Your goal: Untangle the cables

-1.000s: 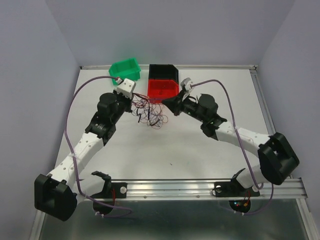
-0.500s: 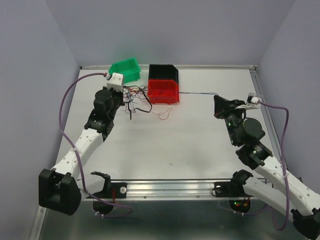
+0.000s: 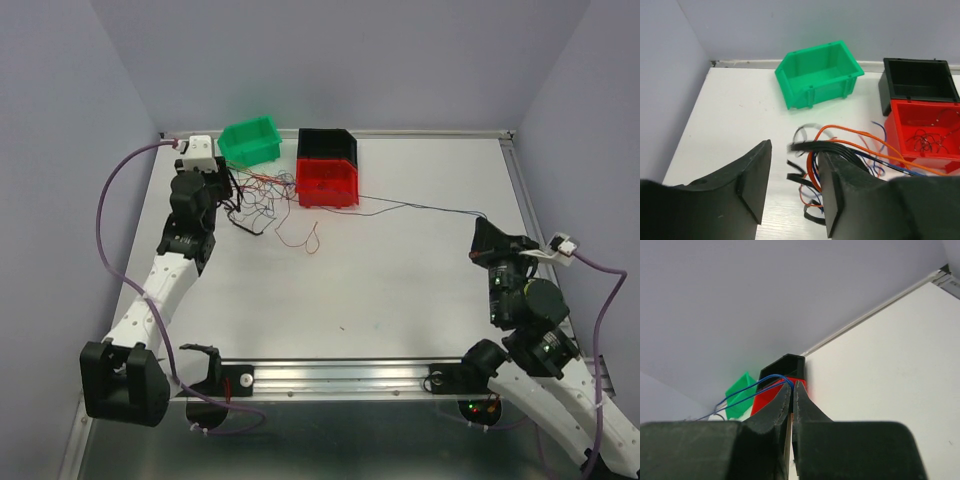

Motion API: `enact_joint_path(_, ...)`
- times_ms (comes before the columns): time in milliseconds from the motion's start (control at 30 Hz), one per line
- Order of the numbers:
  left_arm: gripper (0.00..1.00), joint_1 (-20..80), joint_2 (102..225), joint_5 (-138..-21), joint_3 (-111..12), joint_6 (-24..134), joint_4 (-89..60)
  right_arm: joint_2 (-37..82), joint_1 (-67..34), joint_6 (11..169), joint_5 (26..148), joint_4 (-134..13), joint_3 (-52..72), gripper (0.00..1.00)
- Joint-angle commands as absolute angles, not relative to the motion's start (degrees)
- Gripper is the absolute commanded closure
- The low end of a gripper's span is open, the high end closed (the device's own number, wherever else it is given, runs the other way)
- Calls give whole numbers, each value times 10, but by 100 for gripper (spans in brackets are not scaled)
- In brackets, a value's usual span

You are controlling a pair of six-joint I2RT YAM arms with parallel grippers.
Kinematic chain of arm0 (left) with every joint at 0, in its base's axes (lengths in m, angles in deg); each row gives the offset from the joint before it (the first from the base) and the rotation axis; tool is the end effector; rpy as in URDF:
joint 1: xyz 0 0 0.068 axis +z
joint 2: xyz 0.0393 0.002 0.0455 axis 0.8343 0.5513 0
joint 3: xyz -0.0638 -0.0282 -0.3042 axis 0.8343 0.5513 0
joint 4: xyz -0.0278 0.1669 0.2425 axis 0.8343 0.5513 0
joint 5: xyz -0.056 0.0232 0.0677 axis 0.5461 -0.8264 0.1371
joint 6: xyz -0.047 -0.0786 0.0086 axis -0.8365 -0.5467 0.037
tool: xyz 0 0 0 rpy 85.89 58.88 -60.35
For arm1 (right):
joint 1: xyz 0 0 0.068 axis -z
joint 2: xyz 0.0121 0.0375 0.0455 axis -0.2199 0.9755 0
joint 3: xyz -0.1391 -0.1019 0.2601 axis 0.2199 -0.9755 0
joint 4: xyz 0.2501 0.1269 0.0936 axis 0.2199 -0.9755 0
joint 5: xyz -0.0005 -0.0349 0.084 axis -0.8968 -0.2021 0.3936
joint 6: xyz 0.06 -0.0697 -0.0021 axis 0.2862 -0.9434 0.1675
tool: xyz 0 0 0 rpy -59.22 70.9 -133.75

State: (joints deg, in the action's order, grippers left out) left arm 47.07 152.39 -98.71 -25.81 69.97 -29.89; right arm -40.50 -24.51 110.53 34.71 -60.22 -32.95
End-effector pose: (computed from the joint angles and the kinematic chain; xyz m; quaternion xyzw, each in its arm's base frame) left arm 0.3293 -0.0392 0.3713 0.0094 0.6998 0.0268 0.7138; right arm 0.1282 0.0243 0.3696 0.2513 0.5917 0.1925 0.7414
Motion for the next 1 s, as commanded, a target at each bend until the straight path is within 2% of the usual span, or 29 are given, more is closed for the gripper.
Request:
enact_joint_path(0,40,494,1492,-1047,-266,705,-328,-431,-237,1107,240,-625,-316,99)
enact_joint_path(33,35,494,1489,-1045,-266,705,-328,-438,-237,1104,240,-625,-316,100)
enact_joint_path(67,24,494,1485,-1045,-265,706,-329,-441,-238,1104,238,-633,-313,99)
enact_joint_path(100,20,494,1485,-1045,-264,708,-330,-453,-238,1103,241,-635,-313,99)
enact_joint_path(133,13,494,1484,-1047,-264,707,-330,-459,-237,1099,244,-636,-312,99)
enact_joint_path(167,11,495,1479,-1053,-264,707,-329,-464,-237,1096,246,-640,-313,99)
enact_joint_path(367,4,494,1442,-989,-246,731,-335,-457,-238,1064,297,-644,-300,100)
enact_joint_path(433,4,494,1431,-920,-241,758,-332,-431,-238,1060,344,-644,-287,100)
enact_joint_path(600,3,494,1446,-843,-252,778,-299,-379,-238,1049,423,-643,-266,100)
enact_joint_path(767,1,482,1451,-602,-249,830,-263,-329,-238,1024,570,-642,-243,100)
enact_joint_path(967,1,442,1470,-705,-277,857,-221,-323,-238,1026,639,-586,-254,99)
